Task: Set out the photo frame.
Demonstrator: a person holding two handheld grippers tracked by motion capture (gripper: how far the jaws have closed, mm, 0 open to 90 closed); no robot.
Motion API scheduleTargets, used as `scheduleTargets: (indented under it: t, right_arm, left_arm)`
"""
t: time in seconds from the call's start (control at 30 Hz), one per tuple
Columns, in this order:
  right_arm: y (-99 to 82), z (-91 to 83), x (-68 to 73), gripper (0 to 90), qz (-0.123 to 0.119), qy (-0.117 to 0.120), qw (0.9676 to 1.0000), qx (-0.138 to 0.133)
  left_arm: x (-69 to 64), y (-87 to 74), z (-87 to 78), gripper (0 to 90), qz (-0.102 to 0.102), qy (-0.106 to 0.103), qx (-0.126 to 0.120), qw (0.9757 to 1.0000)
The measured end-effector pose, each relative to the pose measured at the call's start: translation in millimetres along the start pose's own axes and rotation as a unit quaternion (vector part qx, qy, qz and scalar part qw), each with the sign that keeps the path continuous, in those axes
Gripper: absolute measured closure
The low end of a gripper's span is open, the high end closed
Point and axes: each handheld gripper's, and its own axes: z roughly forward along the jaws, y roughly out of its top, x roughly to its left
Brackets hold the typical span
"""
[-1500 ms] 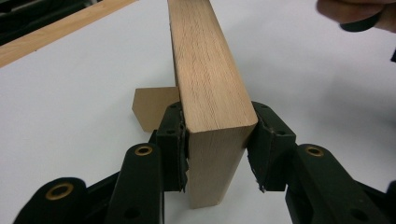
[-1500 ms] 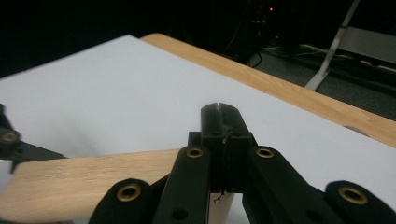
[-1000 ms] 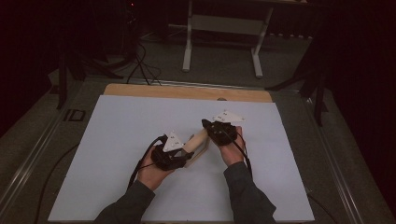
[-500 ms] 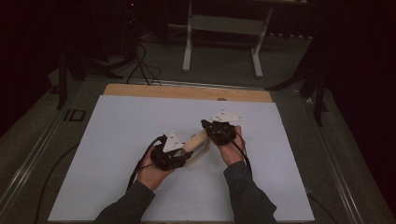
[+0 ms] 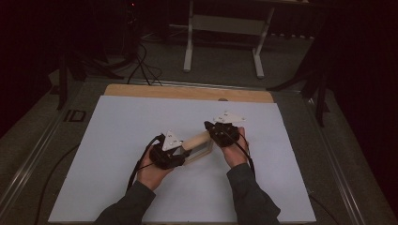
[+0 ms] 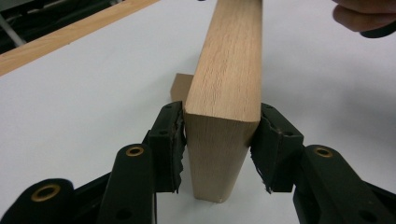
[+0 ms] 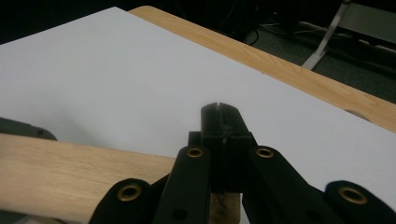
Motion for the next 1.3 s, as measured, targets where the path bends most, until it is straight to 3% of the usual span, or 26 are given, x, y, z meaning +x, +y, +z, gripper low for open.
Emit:
scheduleTargets:
  t: [0.37, 1.17, 1.3]
  right_arm:
    - [-0.2, -4.9, 1.5, 90.0, -0.004, 0.002, 1.0000, 0.007]
    - [-1.0, -17.5, 3.8, 90.0, 0.003, 0.000, 0.9995, 0.031]
    - [-4.0, -18.4, 3.9, 87.7, -0.002, 0.002, 0.9997, 0.025]
  left_arm:
    - [-0.6, -0.6, 1.9, 56.4, -0.001, 0.018, -0.001, 0.9998]
    - [2.9, -1.5, 5.8, 55.9, -0.009, 0.034, 0.003, 0.9994]
    - [2.8, -1.7, 6.0, 55.2, -0.008, 0.032, 0.004, 0.9994]
